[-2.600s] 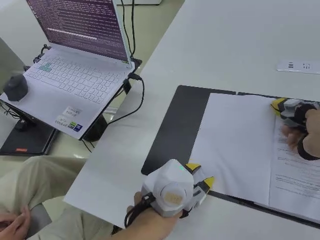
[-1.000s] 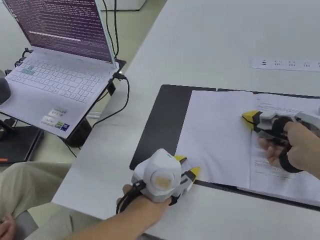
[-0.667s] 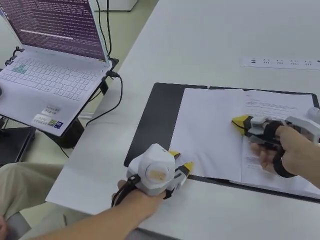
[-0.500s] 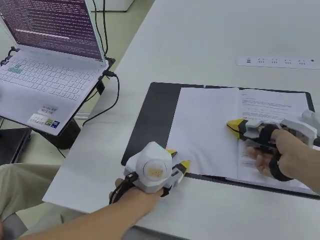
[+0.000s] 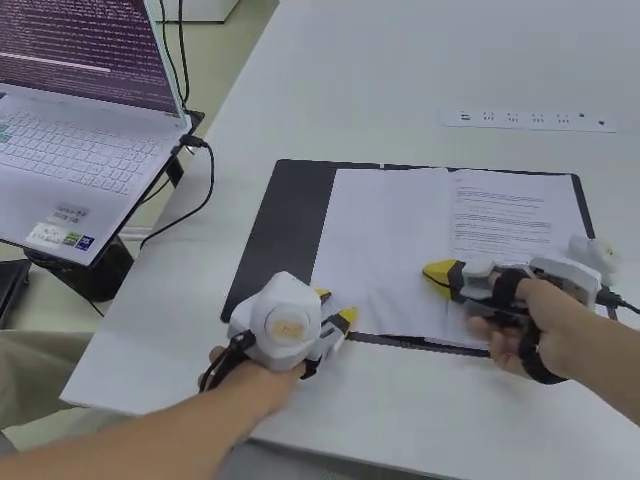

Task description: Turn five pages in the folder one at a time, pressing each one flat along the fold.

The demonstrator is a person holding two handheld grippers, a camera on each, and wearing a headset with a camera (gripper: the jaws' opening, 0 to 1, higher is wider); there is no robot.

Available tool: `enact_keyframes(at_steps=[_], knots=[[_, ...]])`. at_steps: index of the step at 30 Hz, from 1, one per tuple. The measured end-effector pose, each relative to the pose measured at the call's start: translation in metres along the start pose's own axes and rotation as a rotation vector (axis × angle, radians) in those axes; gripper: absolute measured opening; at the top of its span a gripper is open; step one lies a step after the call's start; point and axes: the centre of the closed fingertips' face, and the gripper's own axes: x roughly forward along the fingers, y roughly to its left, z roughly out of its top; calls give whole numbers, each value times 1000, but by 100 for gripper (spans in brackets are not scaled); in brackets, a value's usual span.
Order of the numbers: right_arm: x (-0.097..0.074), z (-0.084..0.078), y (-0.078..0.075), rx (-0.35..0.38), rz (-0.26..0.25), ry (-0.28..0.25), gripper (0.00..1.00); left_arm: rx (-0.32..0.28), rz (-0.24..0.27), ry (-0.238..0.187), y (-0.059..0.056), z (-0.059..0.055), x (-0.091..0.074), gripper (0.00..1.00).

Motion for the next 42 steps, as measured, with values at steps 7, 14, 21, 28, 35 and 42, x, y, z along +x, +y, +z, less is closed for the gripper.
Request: enact_keyframes(at_steps=[7, 14, 21, 28, 35, 42], knots=[[-11, -24, -4, 10, 3, 40, 0, 3, -2, -5, -1, 0, 0, 22], [-23, -51, -8, 32, 23, 65, 0, 2, -2, -5, -1, 1, 0, 22], [-34, -70, -8, 55, 35, 99, 0, 7, -3, 0, -2, 1, 0, 22], [-48, -93, -5, 52, 32, 139, 0, 4, -1, 8, -2, 1, 0, 22], [-76, -93, 25, -56, 45, 51, 0, -84, 23, 128, -1, -2, -3, 23], [-120, -66, 60, -351, 10, -140, 0, -173, 16, -10, 4, 40, -34, 28]])
